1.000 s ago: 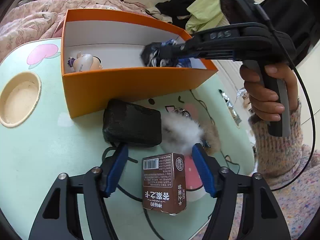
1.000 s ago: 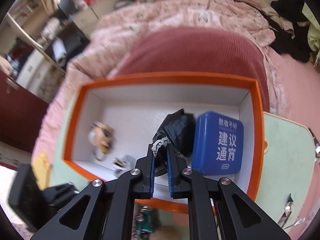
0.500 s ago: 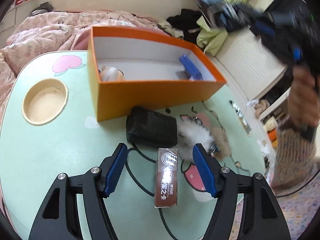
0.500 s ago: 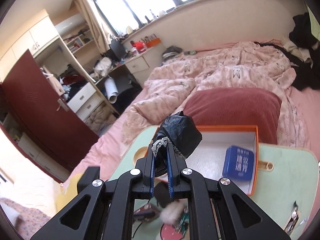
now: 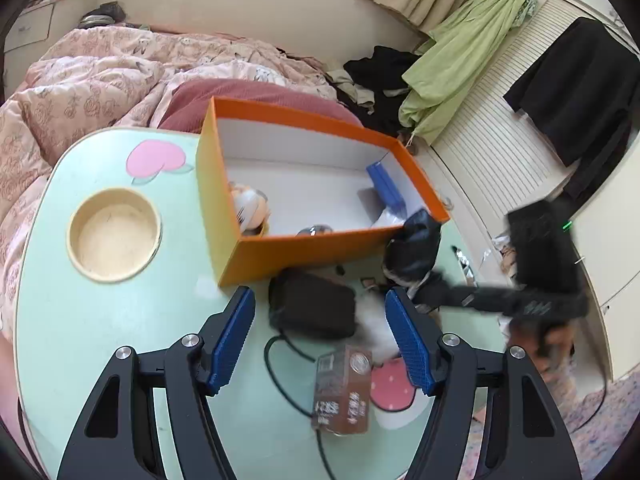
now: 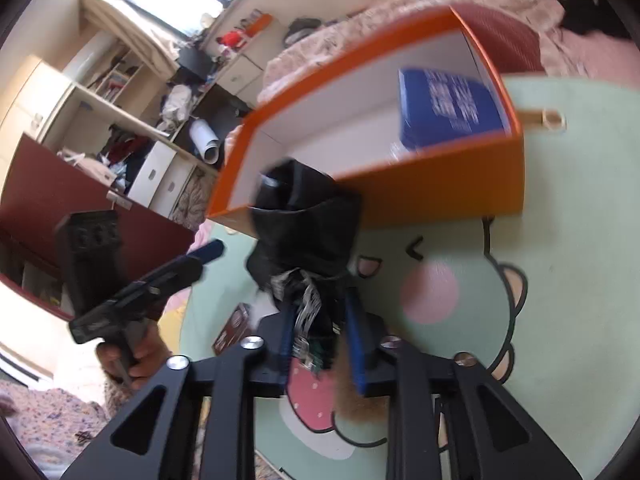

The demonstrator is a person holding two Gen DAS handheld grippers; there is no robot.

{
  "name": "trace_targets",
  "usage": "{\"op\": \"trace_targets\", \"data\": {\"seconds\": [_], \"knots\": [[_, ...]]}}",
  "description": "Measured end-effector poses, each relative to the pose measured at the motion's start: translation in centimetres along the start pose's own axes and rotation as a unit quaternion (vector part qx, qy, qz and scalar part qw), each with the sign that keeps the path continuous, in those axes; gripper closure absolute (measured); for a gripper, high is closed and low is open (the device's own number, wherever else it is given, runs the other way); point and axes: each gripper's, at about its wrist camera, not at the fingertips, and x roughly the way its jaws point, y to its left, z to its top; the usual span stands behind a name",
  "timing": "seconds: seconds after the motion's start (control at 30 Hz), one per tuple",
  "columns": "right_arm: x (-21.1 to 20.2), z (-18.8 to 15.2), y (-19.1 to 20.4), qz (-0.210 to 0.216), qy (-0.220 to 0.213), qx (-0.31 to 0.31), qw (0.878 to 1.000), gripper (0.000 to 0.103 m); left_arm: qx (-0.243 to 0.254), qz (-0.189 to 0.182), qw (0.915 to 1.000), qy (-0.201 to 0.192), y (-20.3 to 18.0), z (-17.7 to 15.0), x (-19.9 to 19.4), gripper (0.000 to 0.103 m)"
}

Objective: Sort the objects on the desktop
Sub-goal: 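Lay the black lace cloth on the table with the right tool, then grasp the blue tin inside the box with the left tool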

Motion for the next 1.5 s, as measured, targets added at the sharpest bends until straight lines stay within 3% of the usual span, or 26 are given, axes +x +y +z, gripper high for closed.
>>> {"op": "trace_targets", "data": {"seconds": [0.17, 0.23, 0.27, 0.37, 0.47, 0.57, 0.7, 0.83, 0.9, 0.97, 1.03, 1.07, 1.1, 1.23, 1.37, 1.5], "knots": [[0.5, -0.2, -0.7, 0.007, -0.013, 0.017, 1.000, 0.060, 0.011, -0.009, 0.9999, 0.006, -1.3, 1.3, 0.2, 0.035], [-0.3, -0.2, -0.5, -0.007, -0.025, 0.011, 1.000, 0.044, 0.013, -0.015, 0.9998, 0.006, -1.8, 2.0, 0.3, 0.035], [-0.8, -0.2, -0.4, -0.009, -0.033, 0.007, 0.999, 0.042, 0.014, -0.021, 0.9997, 0.006, -2.0, 2.4, 0.4, 0.035], [-2.0, -0.3, -0.4, 0.007, -0.037, -0.001, 0.999, 0.040, 0.029, -0.030, 0.9991, 0.008, -3.1, 4.2, 0.7, 0.035], [-3.2, -0.6, -0.4, -0.003, -0.054, -0.004, 0.999, 0.040, 0.057, -0.029, 0.9978, 0.015, -4.7, 6.2, 1.4, 0.035], [-4.1, -0.8, -0.8, -0.005, -0.073, 0.004, 0.997, 0.040, 0.065, -0.027, 0.9966, 0.042, -6.3, 8.7, 3.5, 0.035], [-4.4, -1.0, -1.5, 0.007, -0.088, 0.022, 0.996, 0.040, 0.011, -0.048, 0.9914, 0.122, -6.2, 11.5, 9.4, 0.035], [-4.3, -1.1, -1.8, 0.013, -0.090, 0.033, 0.995, 0.040, -0.058, -0.048, 0.9817, 0.175, -4.2, 12.3, 15.0, 0.035], [-4.8, -1.4, -2.5, 0.016, -0.088, 0.037, 0.995, 0.040, -0.085, -0.068, 0.9763, 0.187, -3.8, 12.3, 16.9, 0.035], [-5.2, -1.4, -3.0, 0.019, -0.087, 0.041, 0.995, 0.040, -0.082, -0.085, 0.9757, 0.185, -4.3, 12.2, 17.6, 0.038], [-5.2, -1.5, -2.9, 0.022, -0.086, 0.044, 0.995, 0.040, -0.069, -0.089, 0.9773, 0.179, -4.9, 12.1, 17.7, 0.058], [-5.1, -1.6, -2.9, 0.022, -0.084, 0.044, 0.995, 0.040, -0.068, -0.088, 0.9777, 0.178, -5.0, 12.2, 17.8, 0.072], [-5.1, -1.7, -2.9, 0.021, -0.082, 0.045, 0.995, 0.040, -0.071, -0.089, 0.9780, 0.175, -4.9, 12.3, 17.7, 0.079], [-4.7, -1.8, -2.7, 0.019, -0.080, 0.046, 0.996, 0.040, -0.086, -0.106, 0.9812, 0.136, -4.0, 13.1, 15.6, 0.080], [-4.7, -1.8, -2.5, 0.017, -0.081, 0.046, 0.995, 0.040, -0.089, -0.147, 0.9822, 0.076, -3.8, 14.0, 10.1, 0.080], [-4.7, -1.8, -2.0, 0.012, -0.084, 0.040, 0.996, 0.040, -0.056, -0.157, 0.9853, 0.038, -4.5, 12.6, 3.9, 0.080]]}}
